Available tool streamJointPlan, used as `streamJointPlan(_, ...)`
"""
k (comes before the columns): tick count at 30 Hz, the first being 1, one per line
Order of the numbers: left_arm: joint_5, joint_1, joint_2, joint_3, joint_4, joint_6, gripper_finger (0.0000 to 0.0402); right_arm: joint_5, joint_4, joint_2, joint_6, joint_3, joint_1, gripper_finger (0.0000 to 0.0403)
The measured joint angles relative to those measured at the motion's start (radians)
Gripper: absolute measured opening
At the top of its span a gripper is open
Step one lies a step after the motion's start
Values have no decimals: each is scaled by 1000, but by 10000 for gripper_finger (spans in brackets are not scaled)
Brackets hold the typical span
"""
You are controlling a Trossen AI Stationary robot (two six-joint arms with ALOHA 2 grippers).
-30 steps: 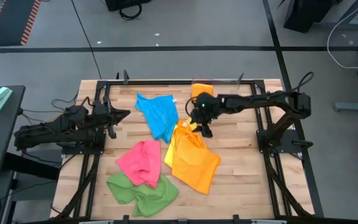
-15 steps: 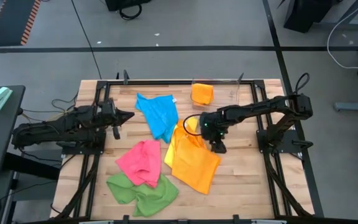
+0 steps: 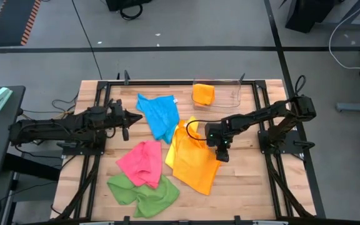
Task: Fold microfiber towels
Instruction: Move the right orange microfiber cloth to the middle right of the table
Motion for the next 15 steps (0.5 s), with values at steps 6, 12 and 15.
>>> streamJointPlan(6,0,0,30,1,45,51,13,-13,36,-8,149,-41,35,172)
streamJointPlan(12,0,0,34,1,68,104,20,2,143,-8,291,-54,97,172)
streamJointPlan(15,0,0,35,1,65,106,26,80,160,-8,353,-54,141,172)
